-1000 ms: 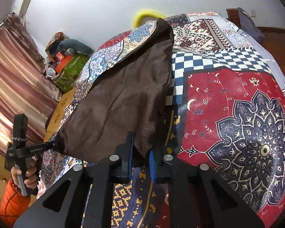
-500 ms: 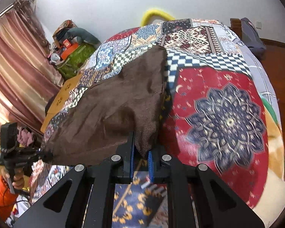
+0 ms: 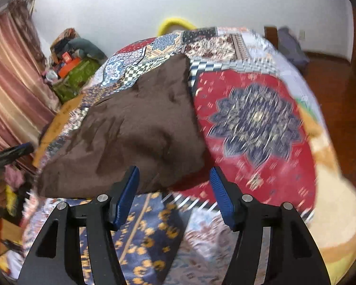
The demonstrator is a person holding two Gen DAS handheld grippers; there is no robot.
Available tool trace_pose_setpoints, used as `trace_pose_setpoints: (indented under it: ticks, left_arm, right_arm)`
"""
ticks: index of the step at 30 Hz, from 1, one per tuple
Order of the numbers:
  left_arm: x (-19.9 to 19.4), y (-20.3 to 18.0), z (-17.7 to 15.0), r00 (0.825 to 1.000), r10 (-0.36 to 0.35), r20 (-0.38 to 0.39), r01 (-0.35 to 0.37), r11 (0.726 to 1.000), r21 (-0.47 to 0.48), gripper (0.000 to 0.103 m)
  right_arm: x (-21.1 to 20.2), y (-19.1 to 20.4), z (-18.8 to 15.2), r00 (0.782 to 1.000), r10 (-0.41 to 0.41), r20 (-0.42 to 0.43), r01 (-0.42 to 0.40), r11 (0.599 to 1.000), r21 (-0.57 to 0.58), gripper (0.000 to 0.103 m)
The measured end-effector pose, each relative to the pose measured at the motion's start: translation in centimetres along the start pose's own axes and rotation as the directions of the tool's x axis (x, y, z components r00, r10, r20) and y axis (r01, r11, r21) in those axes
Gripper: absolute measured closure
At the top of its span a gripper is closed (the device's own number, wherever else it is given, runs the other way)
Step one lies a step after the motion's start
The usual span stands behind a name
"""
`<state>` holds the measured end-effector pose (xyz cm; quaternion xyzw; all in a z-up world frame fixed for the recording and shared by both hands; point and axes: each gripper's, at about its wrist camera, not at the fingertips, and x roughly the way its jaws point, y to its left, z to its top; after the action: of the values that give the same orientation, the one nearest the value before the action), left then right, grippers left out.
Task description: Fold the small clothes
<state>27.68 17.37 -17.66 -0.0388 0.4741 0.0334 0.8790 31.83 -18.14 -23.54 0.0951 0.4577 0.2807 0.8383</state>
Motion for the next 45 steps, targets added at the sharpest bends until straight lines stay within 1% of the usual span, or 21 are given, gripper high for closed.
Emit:
trace_pose_setpoints:
  ticks: [2, 6, 12, 14, 15, 16, 17, 18, 19, 20, 21, 25, 29, 32, 35, 36, 37, 38, 39, 41, 45]
  left_arm:
    - [1.8, 0.3, 1.6, 1.000, -0.002, -0.006, 0.002, 1.000, 0.004, 0.039]
    - [6.4, 1.2, 4.9, 0.999, -0.018, -0.031, 0.018, 1.000, 0.009, 0.039]
    - [12.8, 1.3, 8.5, 0.987, -0.134, -0.092, 0.135, 0.991, 0.005, 0.039]
    - [14.5, 0.8, 9.0, 0.974, -0.194, -0.114, 0.196, 0.981, 0.008, 0.039]
    - [15.4, 0.5, 9.2, 0.967, -0.219, -0.128, 0.222, 0.975, 0.009, 0.039]
    - [16.0, 0.1, 9.2, 0.964, -0.228, -0.136, 0.232, 0.973, 0.011, 0.041]
    - [16.5, -0.1, 9.2, 0.961, -0.234, -0.144, 0.239, 0.971, 0.015, 0.046]
    - [16.7, -0.3, 9.2, 0.961, -0.241, -0.136, 0.246, 0.969, 0.015, 0.057]
    - [16.6, -0.4, 9.3, 0.961, -0.248, -0.121, 0.252, 0.968, 0.016, 0.075]
    - [16.4, -0.5, 9.3, 0.960, -0.254, -0.118, 0.258, 0.966, 0.016, 0.083]
    - [16.2, -0.4, 9.2, 0.952, -0.279, -0.127, 0.282, 0.959, 0.009, 0.092]
    - [15.0, -0.3, 7.9, 0.959, -0.238, -0.150, 0.245, 0.969, 0.030, 0.093]
    - [13.0, 0.6, 5.5, 0.962, -0.207, -0.179, 0.216, 0.976, 0.029, 0.093]
    - [11.4, 1.2, 2.9, 0.949, -0.227, -0.217, 0.233, 0.972, -0.001, 0.093]
    - [9.8, 0.9, -0.1, 0.934, -0.248, -0.256, 0.252, 0.968, -0.020, 0.093]
    - [9.2, 0.7, -1.3, 0.929, -0.255, -0.267, 0.257, 0.966, -0.028, 0.093]
    - [8.7, 0.5, -2.0, 0.927, -0.261, -0.269, 0.262, 0.964, -0.033, 0.093]
    - [8.0, 0.3, -2.8, 0.926, -0.267, -0.266, 0.267, 0.963, -0.038, 0.093]
    - [7.5, 0.1, -3.3, 0.925, -0.272, -0.263, 0.271, 0.962, -0.044, 0.093]
    - [6.4, -0.3, -4.2, 0.921, -0.295, -0.253, 0.287, 0.955, -0.070, 0.093]
    - [5.0, -0.8, -5.2, 0.924, -0.308, -0.228, 0.290, 0.951, -0.109, 0.093]
  right_arm:
    - [0.4, -0.2, -0.6, 1.000, 0.025, -0.001, -0.025, 0.999, 0.039, 0.045]
    - [1.7, 0.0, -1.0, 0.999, 0.035, -0.014, -0.034, 0.998, 0.062, 0.045]
    - [2.8, 0.2, -0.4, 0.998, 0.063, 0.011, -0.064, 0.994, 0.085, 0.046]
    - [3.0, 0.1, 0.0, 0.997, 0.072, 0.024, -0.074, 0.992, 0.101, 0.053]
    - [3.1, 0.2, 0.1, 0.997, 0.073, 0.027, -0.075, 0.992, 0.103, 0.060]
    - [3.3, 0.2, 0.3, 0.997, 0.068, 0.028, -0.071, 0.992, 0.103, 0.073]
    - [3.4, 0.2, 0.4, 0.997, 0.065, 0.029, -0.067, 0.993, 0.101, 0.077]
    - [3.6, 0.2, 0.5, 0.998, 0.061, 0.030, -0.064, 0.993, 0.101, 0.086]
    - [3.7, 0.1, 0.5, 0.998, 0.062, 0.030, -0.064, 0.993, 0.099, 0.089]
    - [3.7, 0.0, 0.6, 0.997, 0.066, 0.032, -0.069, 0.993, 0.095, 0.090]
    - [3.8, 0.1, 0.7, 0.998, 0.063, 0.032, -0.065, 0.995, 0.081, 0.093]
    - [3.6, 0.3, 2.0, 0.999, 0.040, 0.034, -0.040, 0.999, 0.013, 0.095]
    - [4.4, -0.3, 4.8, 0.999, 0.035, 0.032, -0.035, 0.999, -0.017, 0.096]
    - [6.0, 0.1, 7.9, 1.000, 0.018, 0.006, -0.018, 0.998, -0.054, 0.095]
    - [7.1, 1.8, 10.4, 1.000, -0.027, -0.008, 0.026, 0.993, -0.119, 0.094]
    - [7.1, 2.2, 10.7, 1.000, -0.031, -0.003, 0.030, 0.991, -0.134, 0.088]
    - [6.8, 2.7, 10.9, 1.000, -0.023, 0.004, 0.023, 0.989, -0.145, 0.077]
    - [6.4, 3.2, 10.8, 1.000, -0.001, 0.011, 0.002, 0.988, -0.152, 0.071]
    - [5.9, 3.5, 10.5, 0.999, 0.025, 0.021, -0.021, 0.987, -0.162, 0.060]
    - [5.0, 4.3, 9.6, 0.998, 0.039, 0.039, -0.031, 0.981, -0.193, 0.058]
    - [3.6, 6.8, 6.5, 0.998, 0.057, -0.009, -0.058, 0.963, -0.264, 0.058]
